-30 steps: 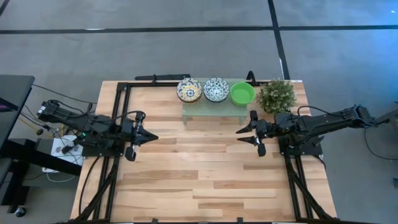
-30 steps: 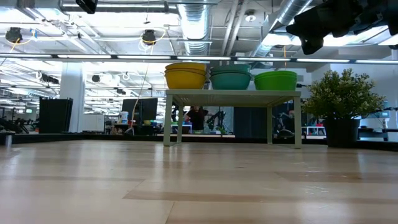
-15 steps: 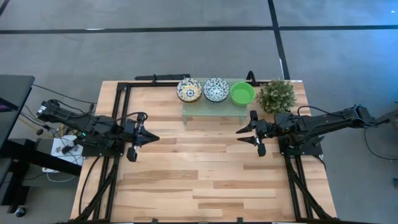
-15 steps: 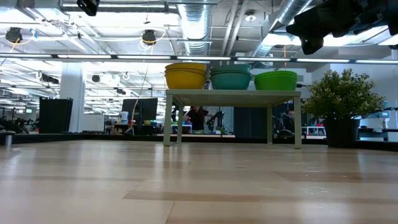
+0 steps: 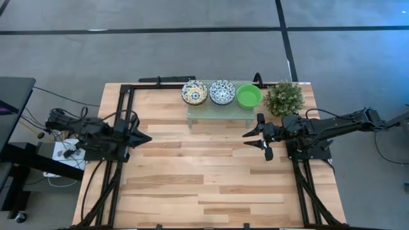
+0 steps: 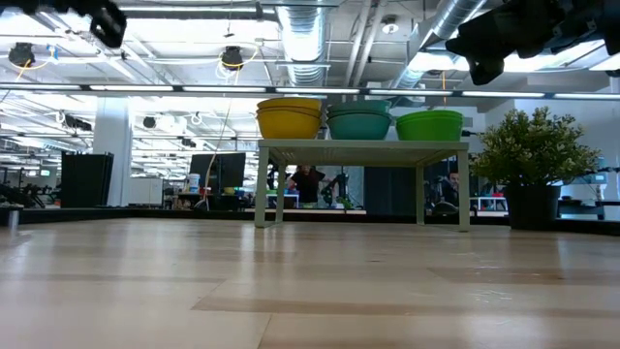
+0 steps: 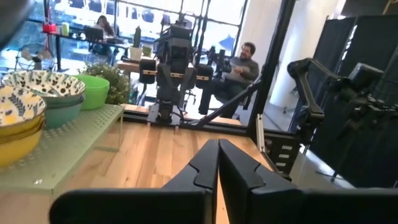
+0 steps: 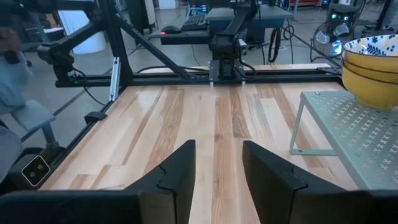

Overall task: Pick & Place Mini bowls
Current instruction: Return to Home Position

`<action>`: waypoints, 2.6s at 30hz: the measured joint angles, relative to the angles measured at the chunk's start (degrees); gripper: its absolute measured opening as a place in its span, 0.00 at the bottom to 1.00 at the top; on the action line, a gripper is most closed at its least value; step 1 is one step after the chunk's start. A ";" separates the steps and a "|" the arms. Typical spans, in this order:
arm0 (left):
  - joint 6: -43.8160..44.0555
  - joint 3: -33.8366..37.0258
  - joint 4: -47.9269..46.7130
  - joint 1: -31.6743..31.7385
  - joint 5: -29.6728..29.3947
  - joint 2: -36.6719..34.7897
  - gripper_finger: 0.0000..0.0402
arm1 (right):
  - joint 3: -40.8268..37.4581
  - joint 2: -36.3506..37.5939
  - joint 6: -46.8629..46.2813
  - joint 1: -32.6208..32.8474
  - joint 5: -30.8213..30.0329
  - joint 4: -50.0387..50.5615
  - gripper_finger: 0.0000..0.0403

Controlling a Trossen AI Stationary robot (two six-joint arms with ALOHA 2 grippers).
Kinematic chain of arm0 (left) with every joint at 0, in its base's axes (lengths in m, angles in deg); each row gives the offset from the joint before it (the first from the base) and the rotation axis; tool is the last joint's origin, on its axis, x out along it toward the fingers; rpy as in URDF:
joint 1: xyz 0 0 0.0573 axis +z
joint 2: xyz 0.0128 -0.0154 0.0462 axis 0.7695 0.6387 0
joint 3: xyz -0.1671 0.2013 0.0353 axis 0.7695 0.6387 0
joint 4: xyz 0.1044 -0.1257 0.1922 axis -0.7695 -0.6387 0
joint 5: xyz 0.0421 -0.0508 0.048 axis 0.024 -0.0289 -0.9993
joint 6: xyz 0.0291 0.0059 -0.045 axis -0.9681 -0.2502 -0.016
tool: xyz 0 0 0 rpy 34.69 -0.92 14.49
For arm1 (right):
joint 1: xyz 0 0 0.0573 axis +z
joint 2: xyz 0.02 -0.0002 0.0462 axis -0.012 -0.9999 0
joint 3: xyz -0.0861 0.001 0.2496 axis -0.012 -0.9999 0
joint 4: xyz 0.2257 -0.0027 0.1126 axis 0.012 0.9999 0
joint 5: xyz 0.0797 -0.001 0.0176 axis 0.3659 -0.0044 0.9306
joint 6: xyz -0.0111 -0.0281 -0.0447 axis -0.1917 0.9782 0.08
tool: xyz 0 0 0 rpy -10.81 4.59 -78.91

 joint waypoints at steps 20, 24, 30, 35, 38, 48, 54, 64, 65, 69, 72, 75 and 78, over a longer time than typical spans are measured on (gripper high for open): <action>-2.41 18.20 5.81 0.00 2.00 -14.17 0.03 | 0.00 0.00 -0.01 -0.01 0.02 0.00 0.32; -1.59 20.40 5.97 -0.01 2.05 -14.02 0.03 | 0.00 0.01 0.00 -0.01 0.01 0.00 0.32; 0.09 20.74 6.69 0.00 2.02 -11.89 0.03 | 0.00 0.01 -0.01 0.00 0.02 0.00 0.32; 0.09 20.74 6.74 0.00 2.01 -9.67 0.03 | 0.00 0.01 -0.01 -0.01 0.01 -0.03 0.32; 0.09 20.74 6.78 0.00 1.94 -8.49 0.03 | 0.00 0.01 1.23 -0.04 0.00 -0.31 0.32; 0.10 20.74 6.89 0.00 1.90 -5.46 0.03 | 0.07 4.87 4.85 0.03 7.56 -7.02 0.32; 0.09 20.74 6.87 0.00 1.92 -4.65 0.03 | -7.43 8.18 2.31 -1.21 4.51 -12.80 0.32; 0.09 20.74 7.47 -0.02 1.97 -3.87 0.03 | -21.22 22.18 2.43 -4.25 4.75 -23.02 0.32; 0.09 20.74 7.67 -0.02 1.89 -3.67 0.03 | -21.32 23.53 3.31 -4.23 4.76 -21.22 0.32; 0.09 20.74 7.94 -0.02 1.88 -3.28 0.03 | -21.50 27.62 3.10 -5.20 4.52 -13.87 0.32; 0.09 20.74 7.92 -0.02 1.90 -3.16 0.03 | -21.62 31.22 2.98 -6.11 4.50 -9.19 0.32; 0.09 20.74 7.94 -0.02 1.90 -3.20 0.03 | -21.55 35.00 3.15 -7.05 4.66 -5.89 0.32; 0.09 20.74 8.18 -0.02 1.90 -3.20 0.03 | -21.55 38.63 3.09 -7.63 4.63 0.29 0.32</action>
